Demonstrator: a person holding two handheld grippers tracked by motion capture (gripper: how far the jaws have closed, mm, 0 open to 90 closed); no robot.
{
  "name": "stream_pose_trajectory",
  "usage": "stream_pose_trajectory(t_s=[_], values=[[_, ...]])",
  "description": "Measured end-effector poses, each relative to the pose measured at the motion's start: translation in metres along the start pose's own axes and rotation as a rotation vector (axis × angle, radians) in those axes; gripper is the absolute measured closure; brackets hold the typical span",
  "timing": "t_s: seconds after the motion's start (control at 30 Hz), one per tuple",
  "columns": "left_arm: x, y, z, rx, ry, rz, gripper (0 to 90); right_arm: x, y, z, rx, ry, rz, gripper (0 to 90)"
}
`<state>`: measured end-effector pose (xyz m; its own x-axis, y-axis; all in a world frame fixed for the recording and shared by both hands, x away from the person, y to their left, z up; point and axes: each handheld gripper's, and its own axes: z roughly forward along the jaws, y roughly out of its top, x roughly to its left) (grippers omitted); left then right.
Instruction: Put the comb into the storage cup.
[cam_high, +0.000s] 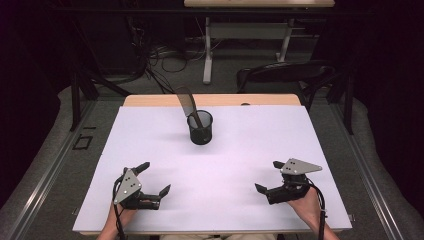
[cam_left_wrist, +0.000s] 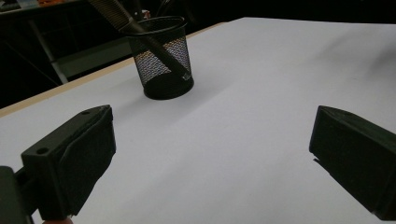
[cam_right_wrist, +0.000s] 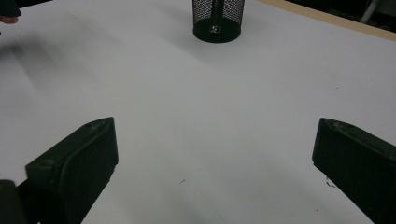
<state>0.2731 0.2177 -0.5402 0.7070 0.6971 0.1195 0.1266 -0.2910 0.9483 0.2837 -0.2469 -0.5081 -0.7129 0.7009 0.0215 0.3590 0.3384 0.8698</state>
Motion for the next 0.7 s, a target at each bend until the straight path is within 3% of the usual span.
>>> stream_pose_trajectory(t_s=[0.7], values=[[0.0,0.0,0.001,0.005,-0.002,0.004,0.4,0.007,-0.014,-0.012,-0.014,-0.043,-0.02,0.1]])
